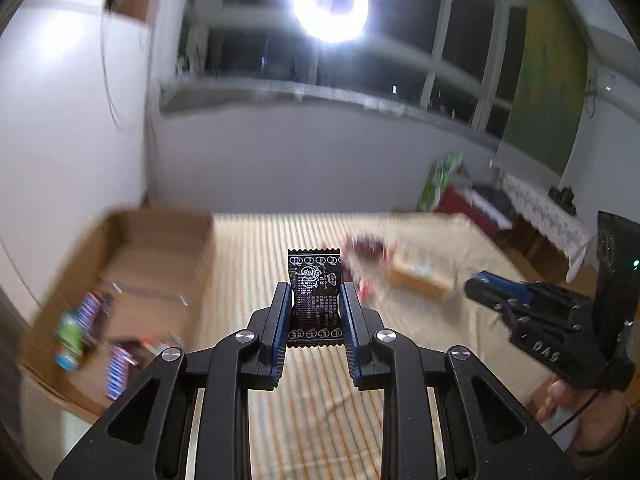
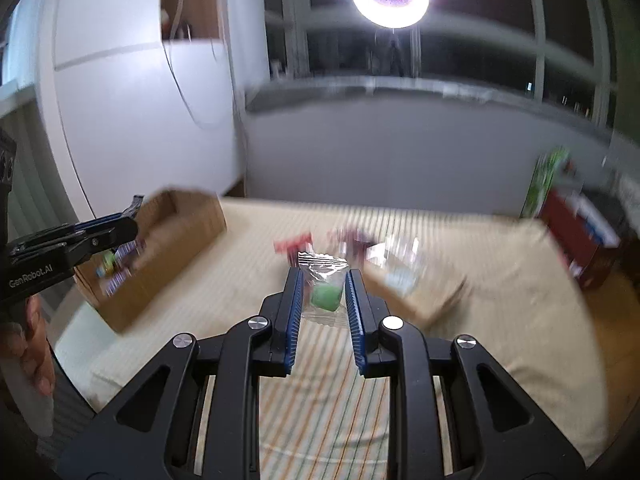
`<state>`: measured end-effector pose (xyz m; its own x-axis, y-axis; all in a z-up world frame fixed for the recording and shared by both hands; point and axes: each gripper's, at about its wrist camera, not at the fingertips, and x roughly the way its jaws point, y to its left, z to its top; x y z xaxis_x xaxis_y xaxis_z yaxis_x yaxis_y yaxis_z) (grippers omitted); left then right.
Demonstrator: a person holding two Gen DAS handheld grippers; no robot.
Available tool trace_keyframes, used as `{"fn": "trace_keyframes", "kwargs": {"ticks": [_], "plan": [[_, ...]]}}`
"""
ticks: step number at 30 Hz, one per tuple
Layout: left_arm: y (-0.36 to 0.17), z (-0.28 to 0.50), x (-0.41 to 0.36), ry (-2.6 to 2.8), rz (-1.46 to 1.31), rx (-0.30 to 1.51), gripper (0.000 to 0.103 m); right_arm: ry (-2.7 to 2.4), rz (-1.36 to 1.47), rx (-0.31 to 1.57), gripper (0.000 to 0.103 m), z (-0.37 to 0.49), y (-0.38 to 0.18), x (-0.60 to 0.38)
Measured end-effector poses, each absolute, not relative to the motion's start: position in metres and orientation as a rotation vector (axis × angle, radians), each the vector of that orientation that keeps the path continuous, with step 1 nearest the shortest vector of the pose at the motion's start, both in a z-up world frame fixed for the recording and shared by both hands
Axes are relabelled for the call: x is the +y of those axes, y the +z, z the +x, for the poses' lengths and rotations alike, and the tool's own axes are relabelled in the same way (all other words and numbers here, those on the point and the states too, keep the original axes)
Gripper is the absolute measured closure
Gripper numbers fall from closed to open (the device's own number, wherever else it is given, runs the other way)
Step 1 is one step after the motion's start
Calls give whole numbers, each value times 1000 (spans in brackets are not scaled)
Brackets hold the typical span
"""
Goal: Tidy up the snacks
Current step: 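Carry both packets into the cardboard box and open both tools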
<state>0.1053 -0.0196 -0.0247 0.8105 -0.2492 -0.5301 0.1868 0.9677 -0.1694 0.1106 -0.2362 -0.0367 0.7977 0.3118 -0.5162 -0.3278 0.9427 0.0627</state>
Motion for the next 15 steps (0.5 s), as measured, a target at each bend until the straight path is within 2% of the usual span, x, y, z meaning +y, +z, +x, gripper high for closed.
{"fn": "trace_keyframes", "kwargs": {"ticks": [4, 15], "plan": [[-5, 87, 6, -213, -120, 521, 81, 351, -75, 533, 81, 100, -19, -211], [-32, 61, 101, -84, -226, 532, 81, 493, -170, 594, 81, 98, -34, -101]]}}
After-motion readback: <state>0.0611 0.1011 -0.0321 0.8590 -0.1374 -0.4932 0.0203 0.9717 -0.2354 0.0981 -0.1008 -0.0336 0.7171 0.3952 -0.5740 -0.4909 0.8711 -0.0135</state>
